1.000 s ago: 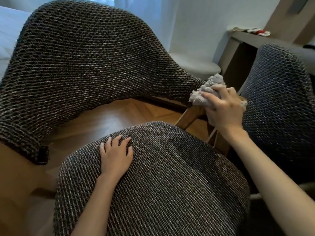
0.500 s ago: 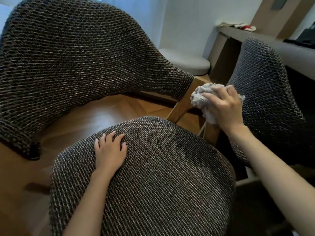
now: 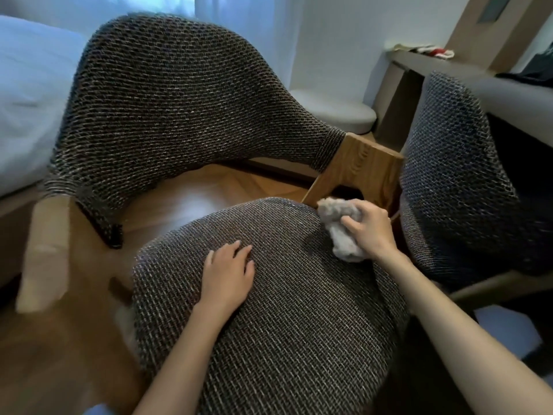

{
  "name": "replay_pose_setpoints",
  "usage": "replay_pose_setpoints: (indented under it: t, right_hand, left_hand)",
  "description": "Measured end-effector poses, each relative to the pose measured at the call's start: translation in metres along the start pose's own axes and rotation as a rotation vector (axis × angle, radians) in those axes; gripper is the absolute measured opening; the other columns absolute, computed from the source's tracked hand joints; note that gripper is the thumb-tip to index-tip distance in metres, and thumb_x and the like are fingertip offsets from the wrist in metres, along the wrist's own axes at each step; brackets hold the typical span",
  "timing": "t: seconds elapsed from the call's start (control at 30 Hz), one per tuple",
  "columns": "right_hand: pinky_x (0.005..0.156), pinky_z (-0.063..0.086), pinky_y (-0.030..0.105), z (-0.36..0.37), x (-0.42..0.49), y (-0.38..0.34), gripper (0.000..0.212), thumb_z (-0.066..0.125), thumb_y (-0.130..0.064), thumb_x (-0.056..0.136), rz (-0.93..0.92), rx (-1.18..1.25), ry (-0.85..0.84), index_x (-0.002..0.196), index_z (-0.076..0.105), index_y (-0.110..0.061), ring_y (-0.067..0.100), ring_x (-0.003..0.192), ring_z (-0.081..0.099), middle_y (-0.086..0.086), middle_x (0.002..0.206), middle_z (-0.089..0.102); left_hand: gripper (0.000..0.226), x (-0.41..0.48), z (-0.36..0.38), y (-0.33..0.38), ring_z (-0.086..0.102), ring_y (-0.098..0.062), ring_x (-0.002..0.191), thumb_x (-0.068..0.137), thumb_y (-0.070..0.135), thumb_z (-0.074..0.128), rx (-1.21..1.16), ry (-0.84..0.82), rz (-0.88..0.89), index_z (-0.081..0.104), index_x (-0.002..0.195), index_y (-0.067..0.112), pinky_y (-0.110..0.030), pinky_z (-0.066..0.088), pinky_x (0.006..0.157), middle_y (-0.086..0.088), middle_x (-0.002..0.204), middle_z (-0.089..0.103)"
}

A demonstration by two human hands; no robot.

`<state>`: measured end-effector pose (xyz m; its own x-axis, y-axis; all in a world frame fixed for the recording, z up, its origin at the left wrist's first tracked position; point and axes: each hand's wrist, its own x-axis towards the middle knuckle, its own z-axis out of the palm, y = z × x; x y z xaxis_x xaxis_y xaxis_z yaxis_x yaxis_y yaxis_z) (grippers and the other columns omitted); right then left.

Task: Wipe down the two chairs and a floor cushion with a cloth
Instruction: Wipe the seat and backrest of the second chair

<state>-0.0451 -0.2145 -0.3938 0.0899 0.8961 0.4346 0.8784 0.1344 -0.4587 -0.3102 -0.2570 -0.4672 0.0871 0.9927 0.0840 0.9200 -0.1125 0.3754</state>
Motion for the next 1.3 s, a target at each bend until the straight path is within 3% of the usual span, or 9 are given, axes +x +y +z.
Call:
replay_pose_setpoints:
  t: [0.17,0.27,0.37,0.53,0.63,0.8,0.9,1.13,1.3]
  right_hand:
    - [0.055,0.040,0.006,-0.011,-0.008,-0.055,0.018,0.056,-0.003,0.087,0.166,0.541,0.062,0.085,0.063,-0.020,-0.005,0.060,0.054,-0.010,0.074,0.061]
    - [0.055,0.042,0.008,-0.016,-0.020,-0.079,0.013,0.054,-0.003,0.088,0.111,0.611,0.029,0.092,0.065,-0.011,-0.008,0.057,0.051,-0.006,0.074,0.061]
    - [0.055,0.042,0.009,-0.017,-0.033,-0.107,0.016,0.055,-0.005,0.088,0.062,0.667,0.003,0.084,0.063,-0.019,-0.008,0.056,0.050,-0.008,0.072,0.060]
    - [0.061,0.048,0.012,-0.004,-0.054,-0.182,0.021,0.059,-0.005,0.088,-0.047,0.809,-0.170,0.088,0.065,-0.025,-0.005,0.066,0.059,-0.008,0.079,0.066]
    - [0.074,0.055,0.029,0.013,-0.065,-0.236,0.015,0.061,-0.007,0.087,-0.117,0.856,-0.274,0.098,0.068,-0.015,0.010,0.080,0.064,0.004,0.090,0.071]
    - [0.097,0.047,0.044,0.039,-0.090,-0.307,0.026,0.056,-0.007,0.094,-0.238,1.064,-0.309,0.120,0.058,-0.006,0.024,0.104,0.060,0.012,0.110,0.064]
    - [0.099,0.043,0.051,0.057,-0.098,-0.312,0.022,0.053,-0.013,0.097,-0.167,1.097,-0.277,0.117,0.059,-0.007,0.032,0.107,0.056,0.020,0.112,0.058]
    - [0.079,0.041,0.022,0.096,-0.106,-0.296,0.018,0.057,-0.007,0.090,-0.123,0.901,-0.197,0.106,0.062,-0.012,0.007,0.086,0.051,0.010,0.104,0.056]
    - [0.080,0.039,0.021,0.122,-0.122,-0.281,0.022,0.054,-0.009,0.093,-0.068,0.770,-0.270,0.114,0.058,-0.014,0.012,0.090,0.050,0.010,0.112,0.053]
  left_hand:
    - [0.034,-0.058,-0.034,0.012,0.049,-0.011,0.115,0.101,0.031,0.039,-0.036,0.137,0.074,0.055,0.131,0.026,-0.028,0.041,0.095,0.009,0.128,0.055]
    - [0.035,-0.096,-0.066,0.020,0.051,-0.012,0.111,0.098,0.021,0.049,-0.036,0.284,0.143,0.055,0.132,0.023,-0.025,0.045,0.091,0.008,0.122,0.057]
    - [0.037,-0.132,-0.096,0.022,0.062,-0.018,0.098,0.083,0.008,0.068,0.041,0.501,0.319,0.066,0.119,0.015,-0.031,0.054,0.079,0.000,0.108,0.066]
    - [0.029,-0.169,-0.133,0.001,0.052,-0.020,0.109,0.088,0.014,0.059,0.280,0.889,0.319,0.067,0.116,0.018,-0.034,0.037,0.087,-0.001,0.123,0.062]
    - [0.033,-0.177,-0.153,-0.018,0.046,-0.020,0.117,0.088,0.017,0.055,0.292,1.014,0.176,0.065,0.119,0.020,-0.037,0.031,0.094,-0.002,0.130,0.057]
    - [0.040,-0.180,-0.167,-0.053,0.044,-0.024,0.127,0.095,0.022,0.046,0.154,0.944,0.069,0.054,0.132,0.010,-0.037,0.032,0.103,-0.008,0.137,0.052]
    - [0.042,-0.178,-0.162,-0.066,0.038,-0.023,0.134,0.098,0.027,0.038,0.043,0.823,0.102,0.051,0.135,0.012,-0.035,0.026,0.111,-0.005,0.142,0.048]
    - [0.043,-0.165,-0.146,-0.077,0.034,-0.014,0.139,0.098,0.031,0.037,-0.319,0.718,0.218,0.046,0.137,0.013,-0.033,0.028,0.115,-0.002,0.150,0.039]
    - [0.044,-0.160,-0.142,-0.083,0.035,-0.012,0.138,0.099,0.034,0.036,-0.333,0.719,0.238,0.045,0.137,0.013,-0.031,0.029,0.113,0.000,0.150,0.039]
